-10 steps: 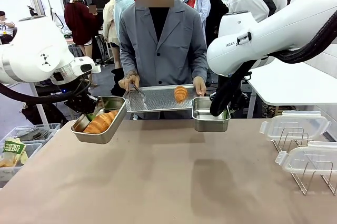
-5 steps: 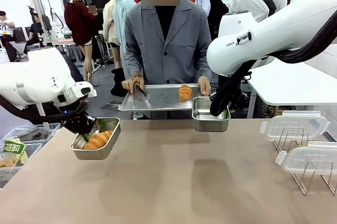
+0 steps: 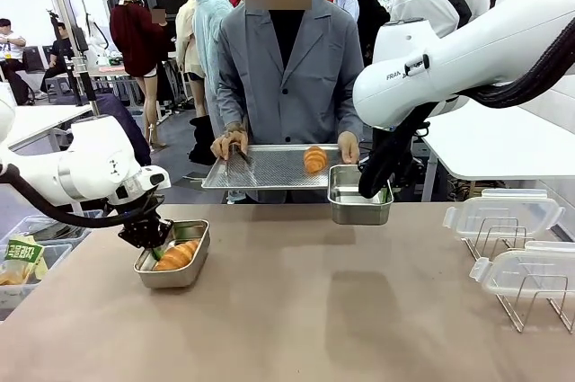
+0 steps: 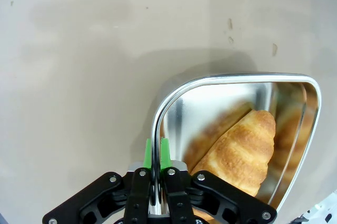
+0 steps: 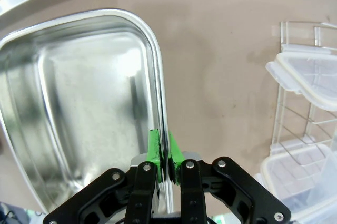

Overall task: Place the bread in airtight containers.
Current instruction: Once an object is inside an Airtight Container , place the container in the center of the table.

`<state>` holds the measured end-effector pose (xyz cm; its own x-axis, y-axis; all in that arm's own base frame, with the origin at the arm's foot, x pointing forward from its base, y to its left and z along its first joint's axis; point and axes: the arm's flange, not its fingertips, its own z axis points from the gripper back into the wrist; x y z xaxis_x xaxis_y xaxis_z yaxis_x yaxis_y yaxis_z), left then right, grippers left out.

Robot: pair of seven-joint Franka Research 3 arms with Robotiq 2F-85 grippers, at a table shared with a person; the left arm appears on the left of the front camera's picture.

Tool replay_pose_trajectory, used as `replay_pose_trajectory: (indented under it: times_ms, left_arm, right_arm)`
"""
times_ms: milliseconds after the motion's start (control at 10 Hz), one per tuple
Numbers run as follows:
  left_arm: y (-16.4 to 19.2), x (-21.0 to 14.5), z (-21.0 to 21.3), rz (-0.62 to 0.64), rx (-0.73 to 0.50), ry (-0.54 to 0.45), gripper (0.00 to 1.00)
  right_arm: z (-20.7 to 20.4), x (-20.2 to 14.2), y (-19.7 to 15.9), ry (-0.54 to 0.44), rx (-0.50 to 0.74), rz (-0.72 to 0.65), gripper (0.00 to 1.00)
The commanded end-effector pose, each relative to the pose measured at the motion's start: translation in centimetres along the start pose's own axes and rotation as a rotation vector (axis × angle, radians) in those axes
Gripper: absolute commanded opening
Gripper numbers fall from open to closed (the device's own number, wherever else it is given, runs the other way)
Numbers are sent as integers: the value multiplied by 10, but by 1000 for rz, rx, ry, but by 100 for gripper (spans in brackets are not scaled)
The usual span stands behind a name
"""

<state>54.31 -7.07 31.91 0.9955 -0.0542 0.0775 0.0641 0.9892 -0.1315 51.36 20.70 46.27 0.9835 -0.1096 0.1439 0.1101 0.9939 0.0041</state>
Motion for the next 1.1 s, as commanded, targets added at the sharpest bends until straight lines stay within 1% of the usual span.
replay_pose_trajectory:
  times_ms: [0,100,200,300,500,600,800,900,1000]
  left_arm:
    - [-7,4,9,13,49,-15,0]
    - [-10,4,9,5,60,-11,15]
    - [-12,0,10,-3,71,-8,34]
    - [-13,-3,17,-21,55,2,54]
    - [-14,-16,39,-58,39,-51,93]
    - [-13,-24,56,-85,32,-91,100]
    - [-3,-39,95,-118,38,-139,100]
    - [7,-46,112,-108,59,-149,100]
    - [21,-51,129,-106,55,-151,100]
  right_arm:
    - [0,-1,1,-21,8,-8,0]
    - [0,-1,1,-21,8,-8,0]
    - [0,-1,1,-21,8,-8,0]
    - [0,-1,1,-21,8,-8,0]
    - [0,-1,1,-21,8,-8,0]
    - [0,-1,1,-21,8,-8,0]
    - [0,-1,1,-21,8,-8,0]
    - [0,-1,1,-21,8,-8,0]
    - [0,-1,1,-21,8,-8,0]
